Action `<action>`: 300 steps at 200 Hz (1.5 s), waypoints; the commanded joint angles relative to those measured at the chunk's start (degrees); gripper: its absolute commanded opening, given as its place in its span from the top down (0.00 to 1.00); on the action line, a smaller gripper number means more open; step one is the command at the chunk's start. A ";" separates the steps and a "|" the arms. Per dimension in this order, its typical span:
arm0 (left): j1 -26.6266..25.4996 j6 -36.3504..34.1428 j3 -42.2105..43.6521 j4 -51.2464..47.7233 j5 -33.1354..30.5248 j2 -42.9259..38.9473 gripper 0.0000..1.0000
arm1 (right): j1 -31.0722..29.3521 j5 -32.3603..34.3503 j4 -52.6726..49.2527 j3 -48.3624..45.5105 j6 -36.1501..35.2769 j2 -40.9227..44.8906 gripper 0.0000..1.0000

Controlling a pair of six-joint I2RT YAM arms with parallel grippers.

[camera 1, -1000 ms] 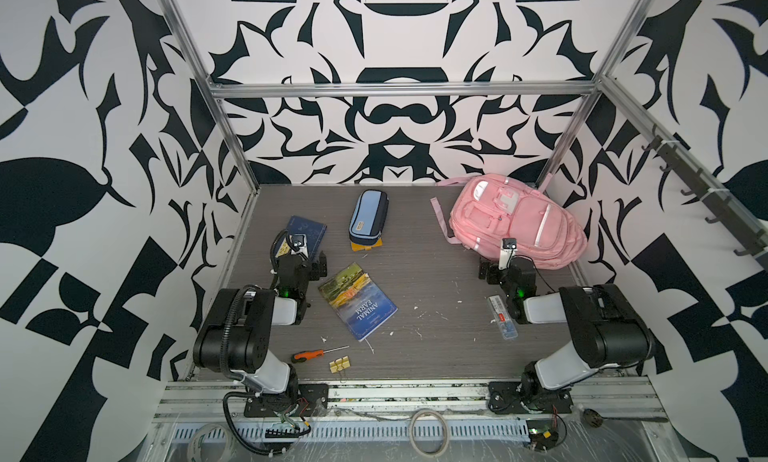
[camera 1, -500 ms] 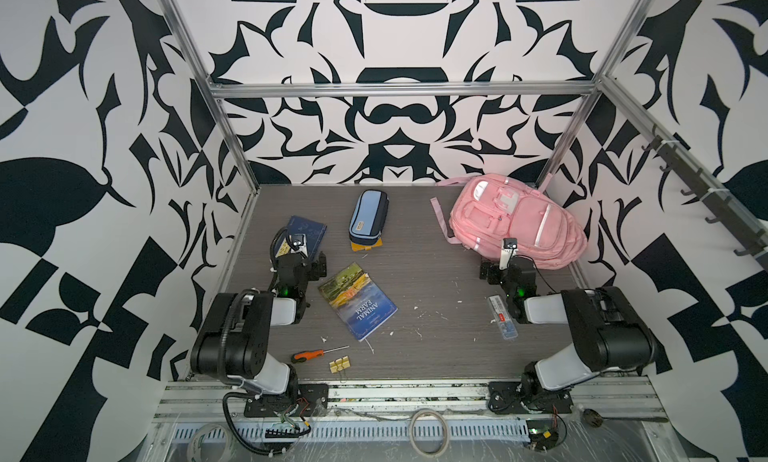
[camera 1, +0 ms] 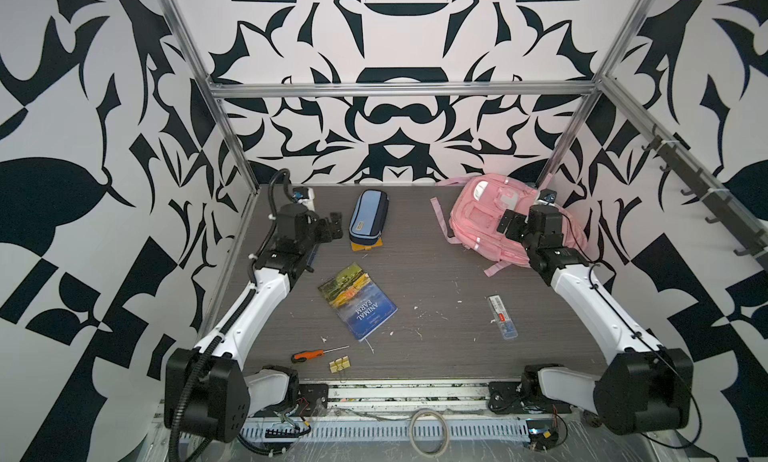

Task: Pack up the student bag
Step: 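Reach both grippers to the pink backpack and grasp its sides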

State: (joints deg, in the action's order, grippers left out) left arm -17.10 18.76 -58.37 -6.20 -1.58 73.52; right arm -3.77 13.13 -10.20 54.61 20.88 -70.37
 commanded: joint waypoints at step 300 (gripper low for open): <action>-26.37 56.79 -67.50 0.82 17.56 76.99 0.98 | 3.42 -11.08 -20.32 7.01 -0.50 3.05 0.03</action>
State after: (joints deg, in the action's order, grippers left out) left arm -44.29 76.12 -129.05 -4.51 16.29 152.42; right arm -0.49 2.50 -32.77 60.58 19.64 -68.53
